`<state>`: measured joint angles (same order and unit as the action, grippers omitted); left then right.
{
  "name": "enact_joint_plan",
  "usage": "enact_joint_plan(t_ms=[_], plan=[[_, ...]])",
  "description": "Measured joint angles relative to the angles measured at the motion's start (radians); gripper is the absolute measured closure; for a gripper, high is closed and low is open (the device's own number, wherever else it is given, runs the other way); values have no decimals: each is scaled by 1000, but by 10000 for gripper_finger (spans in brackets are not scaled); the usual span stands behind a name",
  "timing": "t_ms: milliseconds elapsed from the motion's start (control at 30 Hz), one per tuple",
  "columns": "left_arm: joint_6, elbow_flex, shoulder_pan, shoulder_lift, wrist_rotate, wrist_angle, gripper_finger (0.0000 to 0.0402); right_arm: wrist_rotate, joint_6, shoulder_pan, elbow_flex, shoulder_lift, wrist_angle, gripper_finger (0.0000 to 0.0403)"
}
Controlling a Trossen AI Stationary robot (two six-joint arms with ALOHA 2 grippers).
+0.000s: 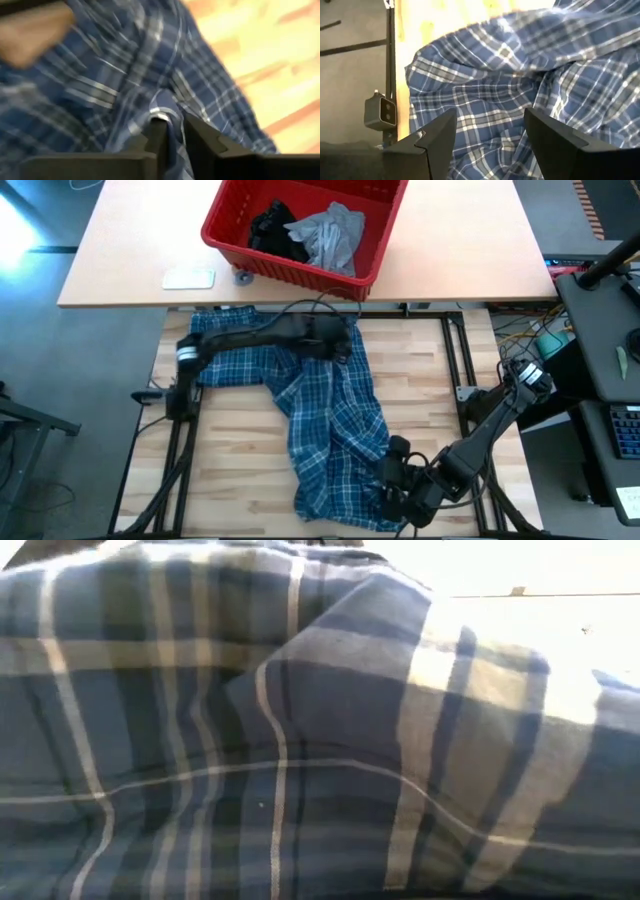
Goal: Fold Laundry from Bin
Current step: Fold the blue patterned long sleeve shirt
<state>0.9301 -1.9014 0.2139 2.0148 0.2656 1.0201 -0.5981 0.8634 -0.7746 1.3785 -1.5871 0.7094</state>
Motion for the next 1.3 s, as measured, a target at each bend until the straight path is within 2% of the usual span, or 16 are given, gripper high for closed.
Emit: enact_joint_plan(t_ms=[133,200,267,367,433,567,667,767,900,1000,1100,1300], plan=[[-88,0,41,87,-163,-6,293,1,31,9,-3,1,4,177],[-148,0,48,104,-208,32,255,2,32,25,-3,1,3,177],[-212,-12,43,97,-205,134,217,21,35,50,-3,1,7,177],[-274,-41,-12,36,-124,338,166,68,5,88,-2,1,11,177],[-277,-41,-80,-30,-108,452,139,75,-22,105,-2,1,20,177],[-154,70,-241,-180,-206,470,106,74,-97,125,-2,1,18,177],[27,242,-353,-292,-220,342,101,73,-118,128,-2,1,17,177],[241,472,-426,-387,-244,130,103,75,-135,126,-1,1,15,177],[515,782,-481,-465,-222,-221,110,79,-142,106,-1,1,16,177],[661,950,-501,-483,-210,-446,111,86,-136,87,-1,1,17,177],[742,1065,-506,-479,-186,-627,110,105,-111,74,-1,1,18,177],[731,1182,-498,-478,-8,-926,118,107,-54,63,0,1,18,177]])
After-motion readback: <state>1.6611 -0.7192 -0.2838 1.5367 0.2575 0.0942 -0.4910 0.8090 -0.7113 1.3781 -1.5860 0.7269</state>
